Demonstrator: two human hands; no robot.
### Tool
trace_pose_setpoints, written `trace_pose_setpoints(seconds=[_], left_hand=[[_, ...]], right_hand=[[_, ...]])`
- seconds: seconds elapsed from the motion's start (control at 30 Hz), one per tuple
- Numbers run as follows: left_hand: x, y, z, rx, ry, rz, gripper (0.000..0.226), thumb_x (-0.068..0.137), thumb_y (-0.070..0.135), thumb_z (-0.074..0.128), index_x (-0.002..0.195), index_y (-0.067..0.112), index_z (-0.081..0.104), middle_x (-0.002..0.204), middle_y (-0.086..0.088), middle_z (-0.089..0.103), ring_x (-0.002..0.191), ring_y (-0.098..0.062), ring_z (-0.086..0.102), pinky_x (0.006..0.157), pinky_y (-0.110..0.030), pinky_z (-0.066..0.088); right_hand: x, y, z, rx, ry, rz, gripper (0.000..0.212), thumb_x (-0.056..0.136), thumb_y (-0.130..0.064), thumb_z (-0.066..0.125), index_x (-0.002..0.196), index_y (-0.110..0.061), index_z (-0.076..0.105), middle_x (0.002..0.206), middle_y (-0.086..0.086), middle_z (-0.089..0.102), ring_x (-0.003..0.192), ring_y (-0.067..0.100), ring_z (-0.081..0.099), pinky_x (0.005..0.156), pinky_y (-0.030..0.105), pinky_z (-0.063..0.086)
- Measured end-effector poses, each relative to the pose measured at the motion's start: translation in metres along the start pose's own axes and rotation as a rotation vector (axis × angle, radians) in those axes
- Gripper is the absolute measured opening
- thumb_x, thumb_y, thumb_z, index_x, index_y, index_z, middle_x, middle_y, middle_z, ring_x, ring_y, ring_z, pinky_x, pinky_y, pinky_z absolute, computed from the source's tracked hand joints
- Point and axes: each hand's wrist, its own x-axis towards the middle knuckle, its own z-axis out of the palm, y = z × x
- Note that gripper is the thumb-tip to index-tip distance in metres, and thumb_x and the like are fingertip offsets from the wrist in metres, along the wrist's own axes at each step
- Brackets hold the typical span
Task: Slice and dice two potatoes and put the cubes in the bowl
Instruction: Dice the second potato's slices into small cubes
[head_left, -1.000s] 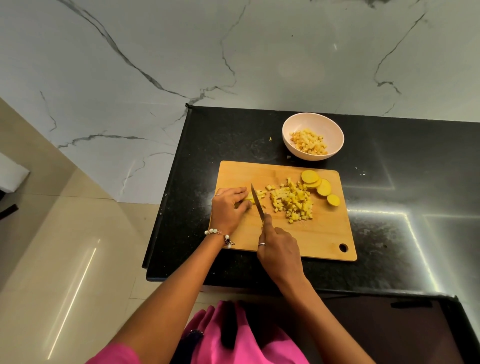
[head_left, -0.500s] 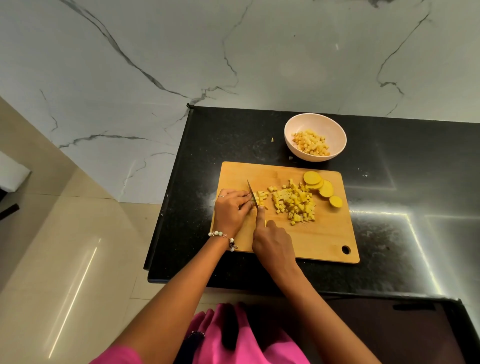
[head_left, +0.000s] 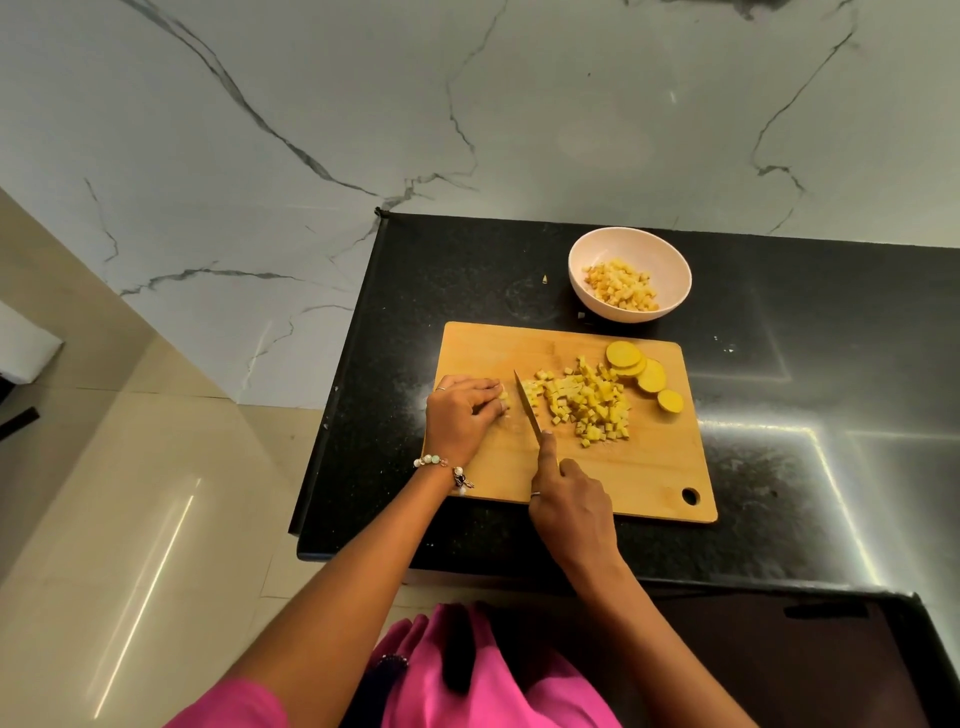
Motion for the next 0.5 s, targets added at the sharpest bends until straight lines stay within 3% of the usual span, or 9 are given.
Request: trace_pose_setpoints(seconds=[0.07, 0.13, 0.33, 0.5], left_hand=[[0.001, 0.000, -0.002, -0.014, -0.015, -0.013, 0.025, 0.072, 0.017, 0.079, 0.095, 0.008, 0.074, 0.097, -0.003, 0.073, 0.099, -0.018, 0.062, 0.086, -0.021, 0.044], [0.002, 0.002, -0.004, -0.022, -0.030, -0.026, 0.028, 0.073, 0.016, 0.078, 0.099, 0.007, 0.073, 0.101, -0.004, 0.072, 0.102, -0.019, 0.061, 0.089, -0.019, 0.041], [-0.005, 0.002, -0.003, 0.067, 0.028, -0.054, 0.031, 0.073, 0.016, 0.077, 0.101, 0.005, 0.072, 0.100, -0.009, 0.071, 0.100, -0.027, 0.056, 0.083, -0.013, 0.028], [-0.008, 0.008, -0.002, 0.049, 0.068, -0.077, 0.034, 0.074, 0.014, 0.076, 0.107, 0.010, 0.071, 0.096, -0.005, 0.072, 0.098, -0.025, 0.055, 0.080, -0.018, 0.032]], right_hand=[[0.002, 0.000, 0.001, 0.002, -0.040, -0.021, 0.057, 0.084, -0.007, 0.060, 0.138, 0.000, 0.043, 0.077, 0.018, 0.063, 0.055, 0.036, 0.058, 0.046, 0.031, 0.029], [0.005, -0.002, 0.005, 0.020, 0.022, -0.028, 0.055, 0.078, -0.006, 0.067, 0.130, 0.002, 0.052, 0.065, 0.017, 0.062, 0.046, 0.034, 0.054, 0.043, 0.029, 0.025], [0.012, -0.015, -0.002, 0.113, 0.015, -0.064, 0.054, 0.099, -0.021, 0.033, 0.150, -0.011, 0.020, 0.102, 0.017, 0.062, 0.086, 0.037, 0.059, 0.061, 0.035, 0.031], [0.013, -0.015, 0.000, 0.062, -0.001, -0.084, 0.053, 0.100, -0.021, 0.030, 0.150, -0.011, 0.018, 0.104, 0.017, 0.061, 0.087, 0.036, 0.059, 0.062, 0.034, 0.033]])
